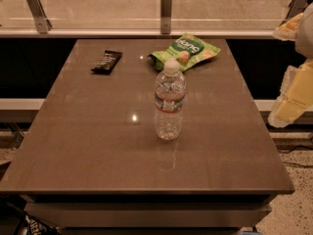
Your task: Knock water bottle over
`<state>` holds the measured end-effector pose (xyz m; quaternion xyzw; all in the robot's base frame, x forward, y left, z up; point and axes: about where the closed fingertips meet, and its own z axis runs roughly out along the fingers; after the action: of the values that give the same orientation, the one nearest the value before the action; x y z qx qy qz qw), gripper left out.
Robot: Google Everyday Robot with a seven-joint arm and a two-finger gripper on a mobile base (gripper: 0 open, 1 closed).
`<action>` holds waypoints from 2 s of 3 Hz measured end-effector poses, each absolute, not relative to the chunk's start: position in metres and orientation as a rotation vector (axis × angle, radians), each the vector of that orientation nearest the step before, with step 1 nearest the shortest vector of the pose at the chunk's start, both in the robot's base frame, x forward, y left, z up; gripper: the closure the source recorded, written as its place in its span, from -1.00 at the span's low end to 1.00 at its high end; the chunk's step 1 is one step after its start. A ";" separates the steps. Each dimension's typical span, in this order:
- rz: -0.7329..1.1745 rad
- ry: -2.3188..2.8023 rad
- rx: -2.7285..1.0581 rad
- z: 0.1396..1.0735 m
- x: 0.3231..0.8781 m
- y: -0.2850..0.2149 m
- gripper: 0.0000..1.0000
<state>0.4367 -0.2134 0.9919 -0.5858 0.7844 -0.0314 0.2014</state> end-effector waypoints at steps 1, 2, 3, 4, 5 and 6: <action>-0.001 2.166 -1.553 0.990 0.435 -0.217 -1.00; 0.110 2.116 -1.478 0.983 0.432 -0.220 -1.00; 0.249 2.032 -1.413 0.972 0.430 -0.217 -1.00; 0.360 1.935 -1.374 0.964 0.430 -0.206 -1.00; 0.475 1.843 -1.343 0.954 0.431 -0.191 -1.00; 0.561 1.743 -1.325 0.952 0.434 -0.174 -1.00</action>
Offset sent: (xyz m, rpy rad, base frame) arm -0.0082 -0.0109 -0.0168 0.3926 -0.0441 -0.0225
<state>0.4342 -0.1739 0.9524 -0.5302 0.6975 0.2246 0.4266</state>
